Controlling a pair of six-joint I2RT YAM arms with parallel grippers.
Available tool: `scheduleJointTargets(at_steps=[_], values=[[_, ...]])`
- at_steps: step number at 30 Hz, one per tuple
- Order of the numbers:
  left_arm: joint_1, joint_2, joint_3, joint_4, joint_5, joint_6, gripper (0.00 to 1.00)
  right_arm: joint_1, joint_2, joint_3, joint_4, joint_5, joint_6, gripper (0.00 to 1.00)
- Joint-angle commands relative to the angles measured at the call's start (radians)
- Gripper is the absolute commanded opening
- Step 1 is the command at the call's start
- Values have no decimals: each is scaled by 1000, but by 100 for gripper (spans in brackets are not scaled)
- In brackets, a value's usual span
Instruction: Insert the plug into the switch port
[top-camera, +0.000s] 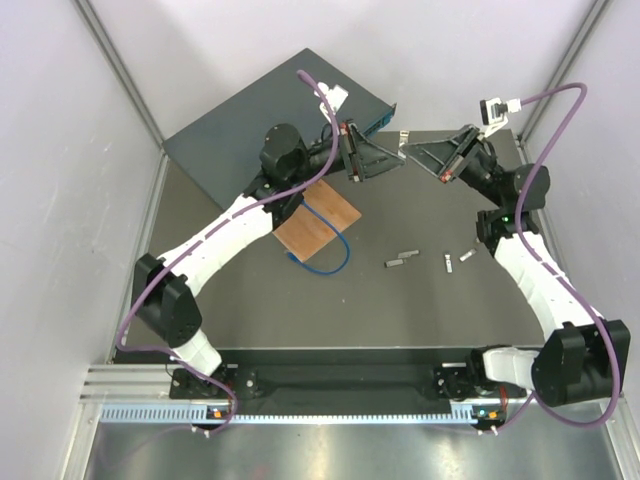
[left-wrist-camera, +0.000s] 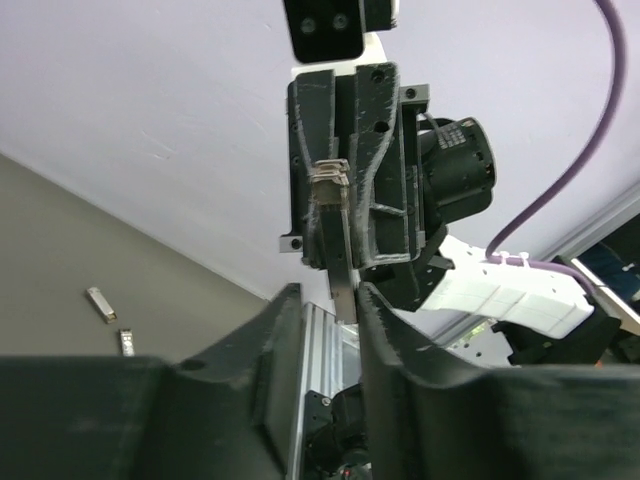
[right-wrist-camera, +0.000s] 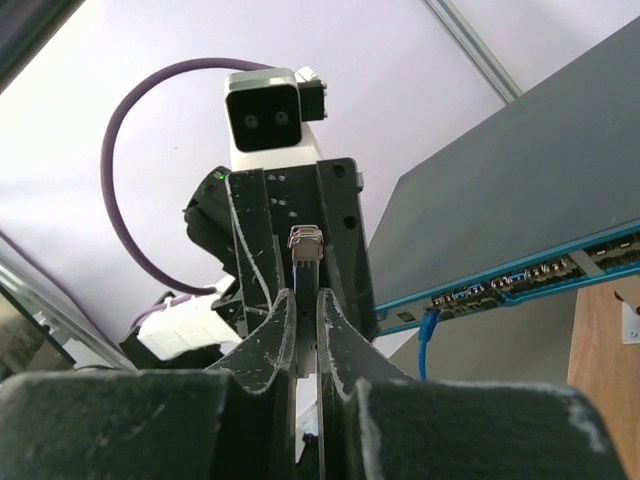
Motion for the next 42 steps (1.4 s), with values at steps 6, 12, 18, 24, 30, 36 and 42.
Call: scheduleJointTargets(at_steps=[6, 12, 18, 24, 30, 36, 42], values=[[-4, 2, -2, 72, -9, -7, 6, 29, -36, -28, 32, -20, -28, 0], [-1, -34, -31, -3, 55, 32, 0, -23, -44, 13, -57, -97, -107, 56], [1, -87, -44, -283, 141, 158, 0, -224, -62, 203, -483, -273, -572, 96], [1, -19, 58, -717, 294, 249, 0, -261, -6, 737, -1688, -313, -1968, 100], [-14, -20, 23, -774, 385, 276, 0, -112, -71, 713, -2123, -82, -2566, 100], [-85, -66, -82, -817, 425, 342, 0, 43, -202, 541, -2175, -40, -2798, 90], [-140, -70, -108, -885, 435, 408, 0, 190, -199, 481, -2214, -26, -2901, 76]])
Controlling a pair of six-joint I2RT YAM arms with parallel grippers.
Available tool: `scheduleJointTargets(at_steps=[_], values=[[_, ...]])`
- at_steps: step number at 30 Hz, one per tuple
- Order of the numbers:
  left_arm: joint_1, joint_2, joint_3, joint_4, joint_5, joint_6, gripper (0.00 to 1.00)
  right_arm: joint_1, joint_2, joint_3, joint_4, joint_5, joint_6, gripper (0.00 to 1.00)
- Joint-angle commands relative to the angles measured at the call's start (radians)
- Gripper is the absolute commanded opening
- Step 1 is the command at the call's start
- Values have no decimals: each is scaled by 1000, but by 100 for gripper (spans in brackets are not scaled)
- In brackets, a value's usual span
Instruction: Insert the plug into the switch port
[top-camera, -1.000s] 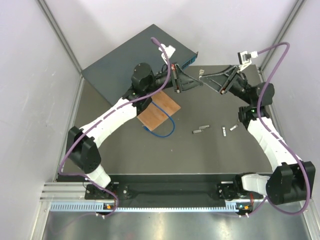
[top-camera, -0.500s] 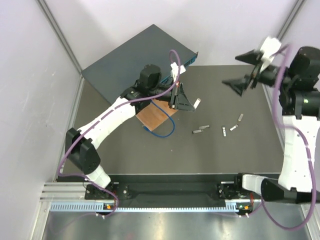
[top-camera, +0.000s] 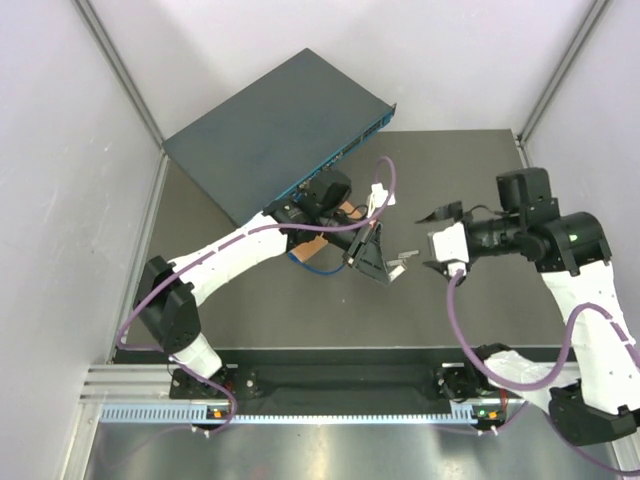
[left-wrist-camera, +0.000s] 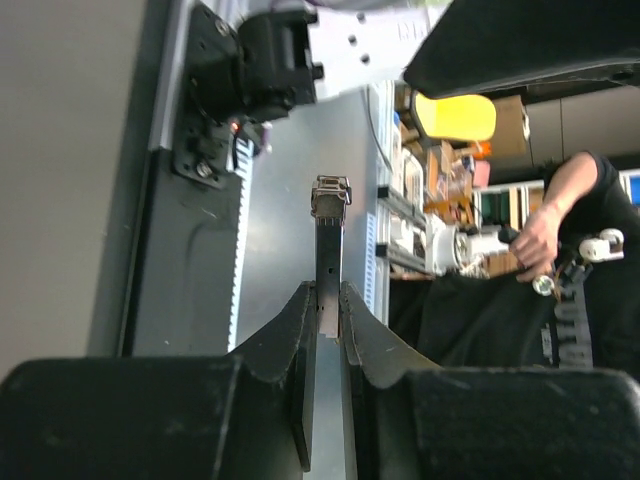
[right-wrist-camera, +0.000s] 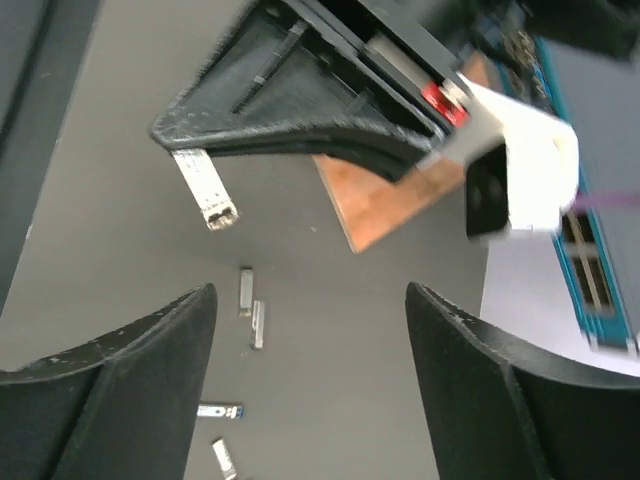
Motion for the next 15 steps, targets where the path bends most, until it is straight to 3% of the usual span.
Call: scheduleJointTargets(at_steps=[1, 8, 15], values=[[-10, -55, -13, -22, 47, 51, 0, 85, -12, -18, -69, 5, -163, 74], [-13, -48, -29, -4, 53, 25, 0, 317, -46, -119, 25, 146, -110, 54], [-19, -54, -30, 4, 62, 19, 0, 403, -40, -166, 137, 221, -2, 51]])
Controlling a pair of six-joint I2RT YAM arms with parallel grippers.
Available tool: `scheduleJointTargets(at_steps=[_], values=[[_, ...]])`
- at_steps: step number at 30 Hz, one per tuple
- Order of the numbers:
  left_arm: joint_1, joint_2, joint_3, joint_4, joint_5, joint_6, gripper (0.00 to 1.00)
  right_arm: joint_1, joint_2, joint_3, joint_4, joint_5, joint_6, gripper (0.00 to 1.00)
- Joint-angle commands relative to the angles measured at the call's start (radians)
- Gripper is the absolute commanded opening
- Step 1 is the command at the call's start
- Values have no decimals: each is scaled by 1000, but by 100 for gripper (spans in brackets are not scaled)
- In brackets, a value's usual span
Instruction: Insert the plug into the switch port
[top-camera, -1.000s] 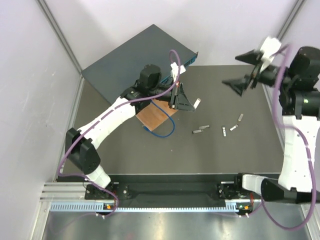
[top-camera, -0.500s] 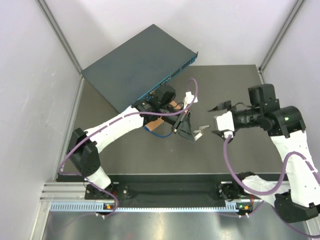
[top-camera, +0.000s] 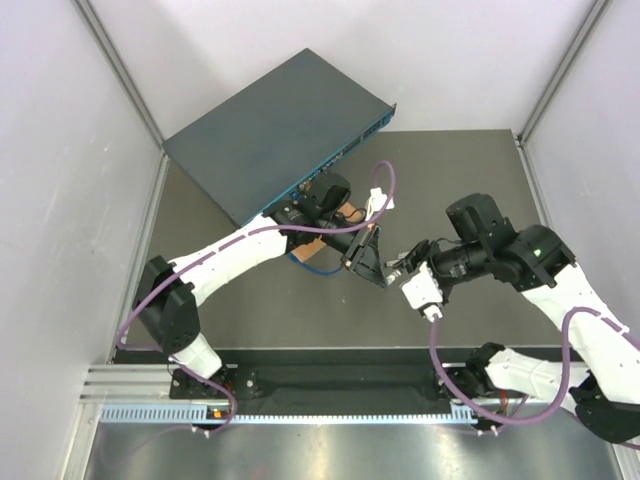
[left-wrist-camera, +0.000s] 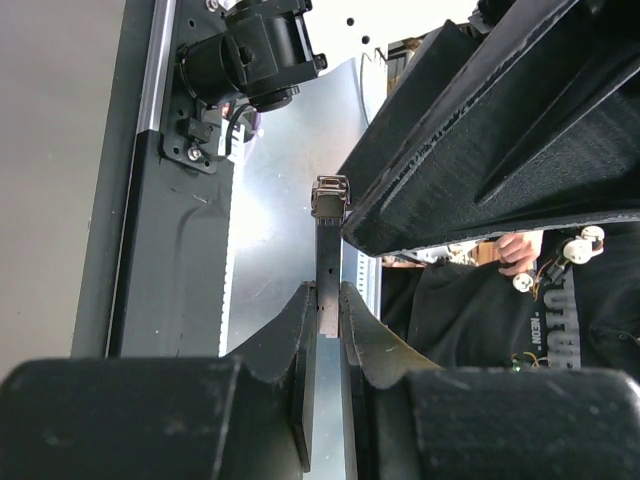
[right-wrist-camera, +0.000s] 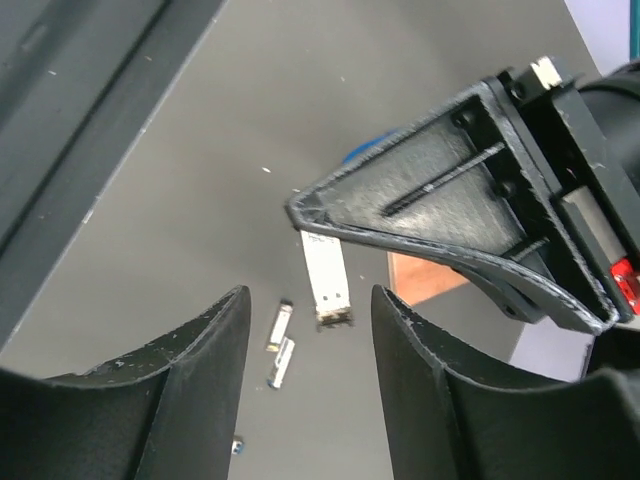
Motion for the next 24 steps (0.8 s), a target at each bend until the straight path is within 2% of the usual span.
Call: scheduleJointTargets(at_steps=[1, 8, 24], values=[[-6, -49, -2, 25, 36, 6, 0, 32, 2, 5, 94, 43, 49, 50], [-7, -59, -14, 25, 35, 12, 0, 40, 22, -2, 99, 88, 57, 41], [-7, -55, -11, 39, 30, -2, 0, 80, 20, -27, 115, 116, 68, 34]])
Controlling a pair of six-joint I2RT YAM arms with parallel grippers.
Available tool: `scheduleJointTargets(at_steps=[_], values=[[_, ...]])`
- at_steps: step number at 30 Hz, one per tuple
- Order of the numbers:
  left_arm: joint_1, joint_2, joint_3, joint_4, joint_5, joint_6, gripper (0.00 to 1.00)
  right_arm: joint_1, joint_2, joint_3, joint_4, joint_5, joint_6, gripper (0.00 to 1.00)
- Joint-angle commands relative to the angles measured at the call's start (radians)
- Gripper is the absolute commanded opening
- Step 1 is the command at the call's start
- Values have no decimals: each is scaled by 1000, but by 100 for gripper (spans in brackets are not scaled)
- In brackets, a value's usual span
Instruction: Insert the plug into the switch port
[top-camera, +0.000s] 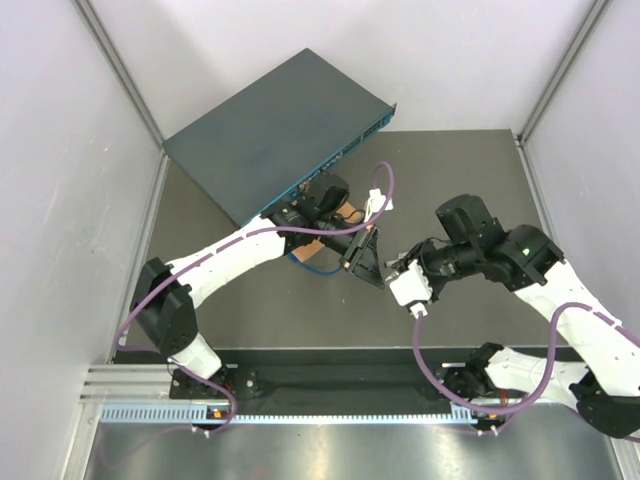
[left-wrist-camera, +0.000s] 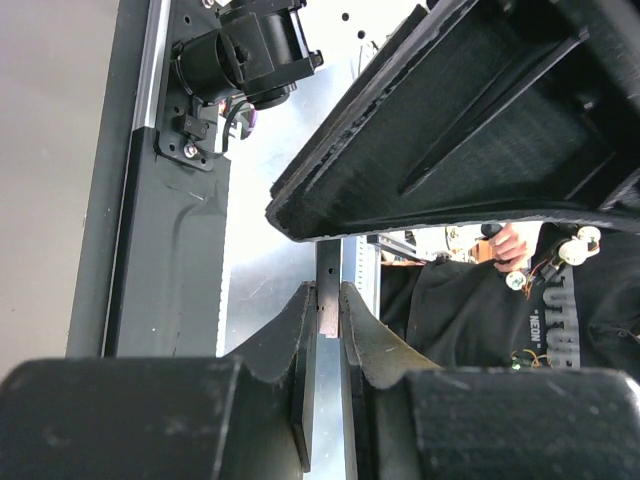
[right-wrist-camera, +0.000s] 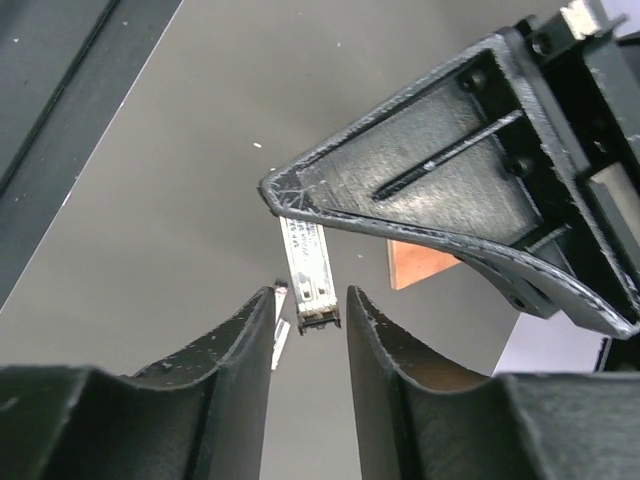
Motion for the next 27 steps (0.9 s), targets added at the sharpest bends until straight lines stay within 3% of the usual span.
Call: scheduleJointTargets(at_steps=[1, 4, 8, 10, 11, 12, 15, 19, 22, 27], values=[[-7, -39, 2, 37, 25, -4, 0, 27, -2, -8, 42, 3, 4, 34], [-5, -39, 1, 39, 24, -7, 0, 33, 3, -12, 48, 18, 1, 26], [-5, -41, -1, 39, 21, -7, 0, 38, 4, -14, 59, 26, 10, 0], [-5, -44, -1, 39, 12, -3, 5, 39, -4, -17, 67, 33, 25, 0], [-2, -47, 1, 37, 4, 9, 14, 39, -4, -19, 70, 36, 31, 0], [-1, -54, 7, 31, -14, 19, 30, 39, -7, -25, 84, 39, 45, 0], [27, -64, 45, 5, -45, 54, 58, 39, -27, -46, 142, 62, 144, 0], [105, -82, 96, 19, -82, 42, 68, 21, -82, -91, 217, 75, 318, 0], [159, -99, 104, 150, -68, -64, 73, 9, -132, -126, 286, 60, 443, 0], [249, -75, 234, 233, -112, -144, 74, 7, -162, -169, 410, 136, 693, 0]])
